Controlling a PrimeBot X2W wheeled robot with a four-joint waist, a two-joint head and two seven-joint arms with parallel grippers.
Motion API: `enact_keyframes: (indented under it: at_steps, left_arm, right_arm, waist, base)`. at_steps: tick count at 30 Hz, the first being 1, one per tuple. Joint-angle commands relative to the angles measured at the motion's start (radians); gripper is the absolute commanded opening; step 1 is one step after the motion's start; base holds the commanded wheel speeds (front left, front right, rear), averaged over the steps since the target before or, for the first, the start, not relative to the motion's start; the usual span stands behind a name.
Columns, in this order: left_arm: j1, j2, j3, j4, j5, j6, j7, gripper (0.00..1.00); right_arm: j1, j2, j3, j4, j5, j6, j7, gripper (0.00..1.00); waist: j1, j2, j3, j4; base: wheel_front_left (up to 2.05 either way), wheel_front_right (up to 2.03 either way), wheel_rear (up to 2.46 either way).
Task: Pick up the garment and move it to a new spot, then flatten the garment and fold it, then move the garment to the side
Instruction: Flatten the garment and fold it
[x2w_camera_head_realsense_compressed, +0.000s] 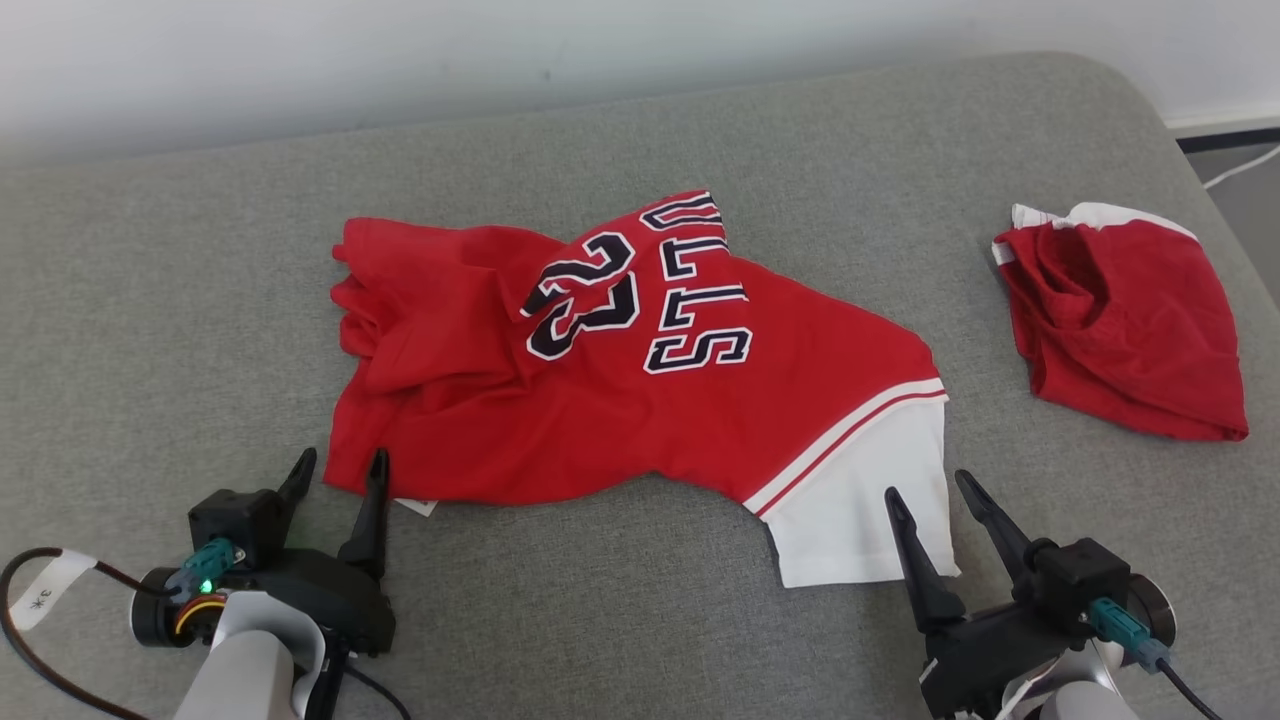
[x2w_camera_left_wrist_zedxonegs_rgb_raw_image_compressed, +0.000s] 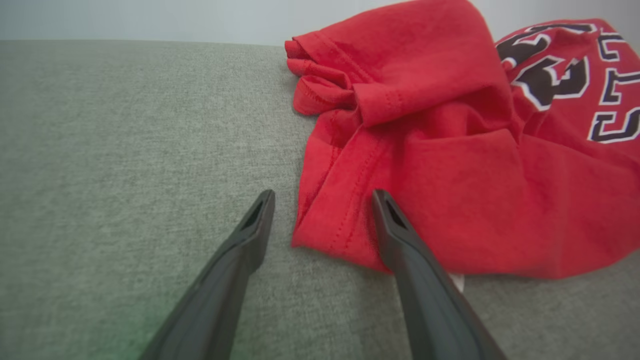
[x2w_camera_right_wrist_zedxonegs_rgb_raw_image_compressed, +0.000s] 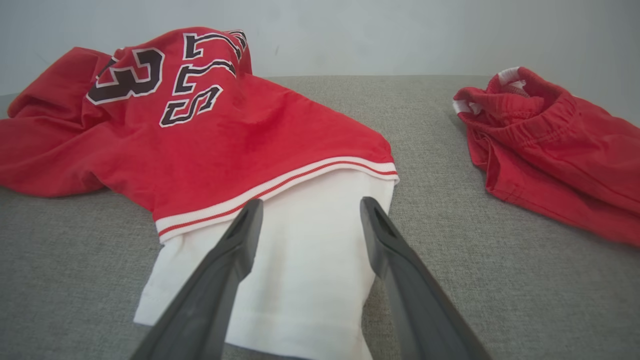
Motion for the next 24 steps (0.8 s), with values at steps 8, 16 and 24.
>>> enact_keyframes:
  at_steps: [8, 16, 24]
  left_arm:
    - [-0.004, 0.000, -0.018, -0.034, 0.030, -0.016, -0.001, 0.00]
    - [0.042, -0.012, -0.038, -0.165, 0.025, -0.023, -0.001, 0.00]
    - [-0.002, -0.015, -0.017, -0.299, 0.048, -0.024, -0.001, 0.00]
  right_arm:
    - [-0.017, 0.010, -0.009, -0.005, -0.009, 0.000, -0.005, 1.00]
    - [-0.011, 0.019, -0.019, 0.000, -0.002, 0.000, -0.005, 1.00]
    - [-0.026, 0.031, -0.008, 0.010, 0.005, 0.000, -0.005, 1.00]
  waist:
    - [-0.0001, -0.0001, 0.020, 0.008]
    - [-0.0001, -0.0001, 0.017, 0.059]
    - [-0.0001, -0.0001, 0.018, 0.059]
  base:
    - [0.00, 0.00, 0.00]
    - [0.00, 0.00, 0.00]
    - [0.00, 0.00, 0.00]
